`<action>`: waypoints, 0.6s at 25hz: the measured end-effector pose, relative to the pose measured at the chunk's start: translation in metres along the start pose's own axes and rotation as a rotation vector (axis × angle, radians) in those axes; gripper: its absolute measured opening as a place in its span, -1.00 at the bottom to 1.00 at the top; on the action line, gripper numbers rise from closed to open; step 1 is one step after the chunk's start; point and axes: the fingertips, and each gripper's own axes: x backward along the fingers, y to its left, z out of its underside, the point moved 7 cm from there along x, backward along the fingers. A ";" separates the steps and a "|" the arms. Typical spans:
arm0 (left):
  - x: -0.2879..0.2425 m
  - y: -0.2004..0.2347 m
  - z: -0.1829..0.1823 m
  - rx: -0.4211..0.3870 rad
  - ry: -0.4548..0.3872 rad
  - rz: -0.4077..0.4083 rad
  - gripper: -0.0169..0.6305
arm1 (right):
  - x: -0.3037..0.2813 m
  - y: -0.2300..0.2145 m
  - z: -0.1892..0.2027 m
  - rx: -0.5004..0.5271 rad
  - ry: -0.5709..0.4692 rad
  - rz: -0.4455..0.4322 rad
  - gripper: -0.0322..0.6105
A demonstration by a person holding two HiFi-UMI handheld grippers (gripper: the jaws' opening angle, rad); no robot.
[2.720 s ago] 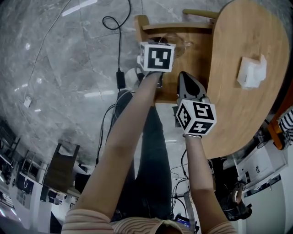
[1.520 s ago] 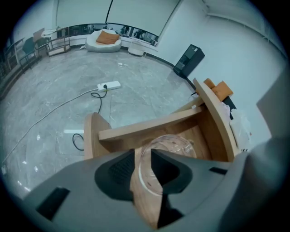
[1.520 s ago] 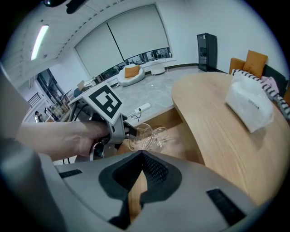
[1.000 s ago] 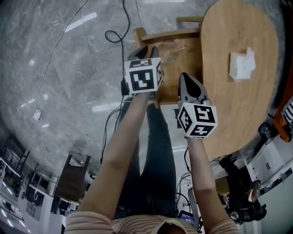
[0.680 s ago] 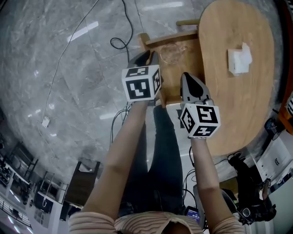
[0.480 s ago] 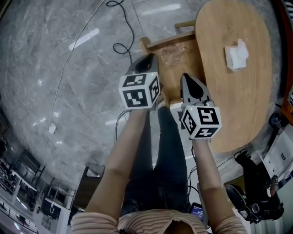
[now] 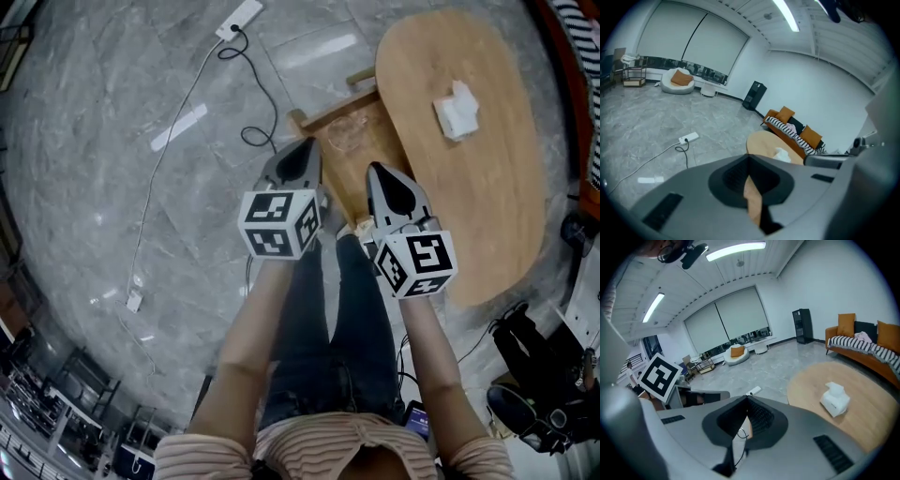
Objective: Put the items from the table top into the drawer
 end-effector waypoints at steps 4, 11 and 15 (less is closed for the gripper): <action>0.023 -0.023 -0.022 -0.045 -0.046 0.057 -0.91 | 0.025 0.004 -0.024 -0.004 -0.067 0.005 -0.88; 0.073 -0.048 -0.056 -0.161 -0.122 0.127 -0.91 | 0.071 0.024 -0.048 -0.026 -0.177 0.037 -0.88; 0.095 -0.058 -0.065 -0.187 -0.143 0.155 -0.91 | 0.094 0.036 -0.057 -0.012 -0.226 0.051 -0.88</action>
